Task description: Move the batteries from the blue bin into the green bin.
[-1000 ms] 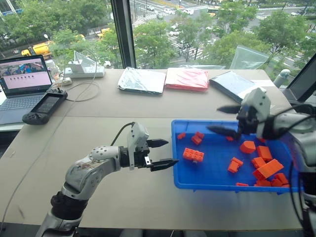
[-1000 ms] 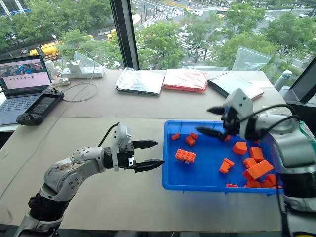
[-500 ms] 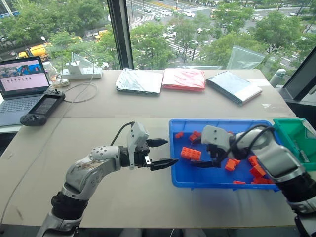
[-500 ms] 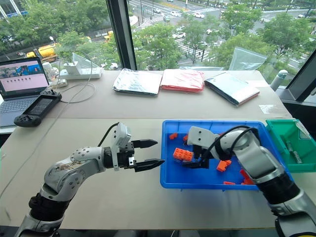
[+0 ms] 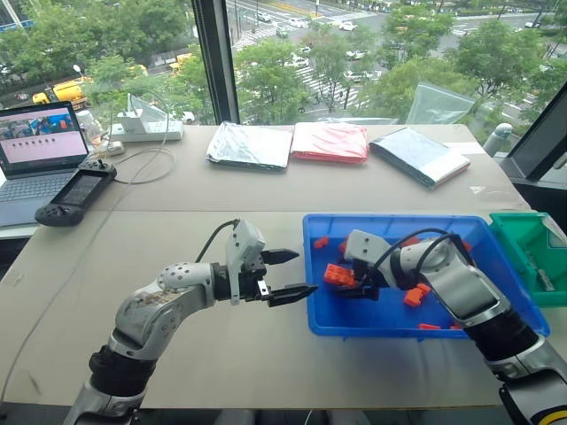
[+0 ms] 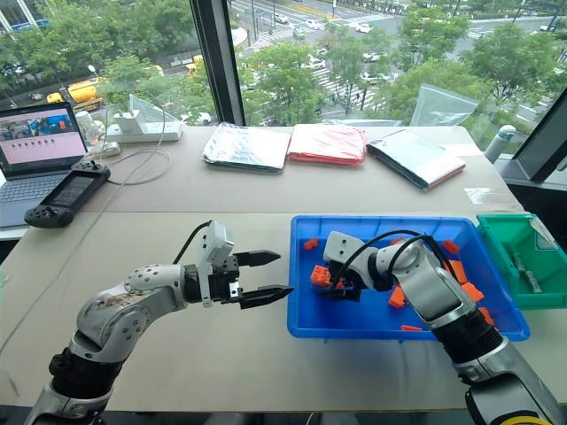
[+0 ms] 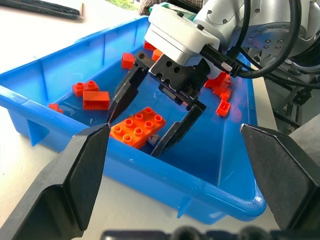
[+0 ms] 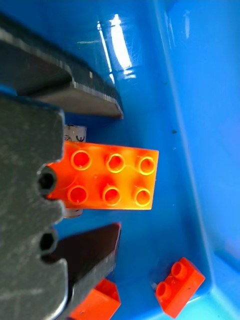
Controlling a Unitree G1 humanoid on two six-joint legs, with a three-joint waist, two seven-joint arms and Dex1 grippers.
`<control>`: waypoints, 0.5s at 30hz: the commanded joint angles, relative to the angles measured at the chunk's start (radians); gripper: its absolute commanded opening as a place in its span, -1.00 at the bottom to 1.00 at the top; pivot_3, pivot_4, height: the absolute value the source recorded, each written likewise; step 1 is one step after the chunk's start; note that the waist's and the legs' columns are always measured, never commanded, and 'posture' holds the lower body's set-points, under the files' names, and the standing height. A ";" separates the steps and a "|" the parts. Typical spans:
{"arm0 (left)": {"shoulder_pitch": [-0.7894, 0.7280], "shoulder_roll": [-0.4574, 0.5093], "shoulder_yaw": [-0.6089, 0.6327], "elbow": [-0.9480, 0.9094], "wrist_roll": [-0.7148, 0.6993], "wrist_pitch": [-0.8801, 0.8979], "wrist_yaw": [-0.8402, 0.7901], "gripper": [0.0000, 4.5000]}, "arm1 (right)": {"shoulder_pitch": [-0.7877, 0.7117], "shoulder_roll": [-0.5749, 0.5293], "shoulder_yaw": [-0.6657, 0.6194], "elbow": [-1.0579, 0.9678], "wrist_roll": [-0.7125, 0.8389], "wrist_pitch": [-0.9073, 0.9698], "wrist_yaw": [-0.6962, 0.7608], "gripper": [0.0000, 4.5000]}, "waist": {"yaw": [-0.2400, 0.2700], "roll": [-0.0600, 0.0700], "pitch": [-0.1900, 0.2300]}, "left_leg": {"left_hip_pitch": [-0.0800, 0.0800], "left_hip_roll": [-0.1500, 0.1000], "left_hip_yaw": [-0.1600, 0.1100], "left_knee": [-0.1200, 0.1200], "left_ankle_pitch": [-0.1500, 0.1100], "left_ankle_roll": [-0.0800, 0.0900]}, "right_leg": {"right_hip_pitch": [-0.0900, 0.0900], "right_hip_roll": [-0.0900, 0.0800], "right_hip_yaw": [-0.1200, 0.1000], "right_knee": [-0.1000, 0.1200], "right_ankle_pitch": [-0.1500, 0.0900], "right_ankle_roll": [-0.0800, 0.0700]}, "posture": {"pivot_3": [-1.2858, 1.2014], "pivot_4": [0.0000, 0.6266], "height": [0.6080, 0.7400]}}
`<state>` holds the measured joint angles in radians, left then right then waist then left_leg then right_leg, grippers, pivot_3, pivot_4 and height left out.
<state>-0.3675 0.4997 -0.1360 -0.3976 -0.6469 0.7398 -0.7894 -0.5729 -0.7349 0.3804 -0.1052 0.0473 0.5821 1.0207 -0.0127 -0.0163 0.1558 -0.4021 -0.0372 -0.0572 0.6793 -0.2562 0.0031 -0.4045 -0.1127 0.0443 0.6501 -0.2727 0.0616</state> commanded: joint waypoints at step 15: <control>-0.006 -0.005 0.017 -0.022 -0.006 -0.017 -0.003 1.00 | -0.035 0.002 -0.231 -0.164 0.105 0.194 -0.065 -0.35 | 0.000 0.000 0.000 | -0.001 0.000 0.000 0.000 0.000 0.000 | -0.001 0.000 0.000 0.000 0.000 0.000 | 0.03 -0.52 1.00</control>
<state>-0.3677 0.4991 -0.1360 -0.3971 -0.6469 0.7397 -0.7891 -0.5808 -0.7285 0.2248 -0.2138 0.1156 0.7490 0.9786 -0.0122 -0.0164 0.1559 -0.4029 -0.0374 -0.0574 0.6794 -0.2563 0.0031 -0.4051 -0.1129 0.0444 0.6505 -0.2727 0.0616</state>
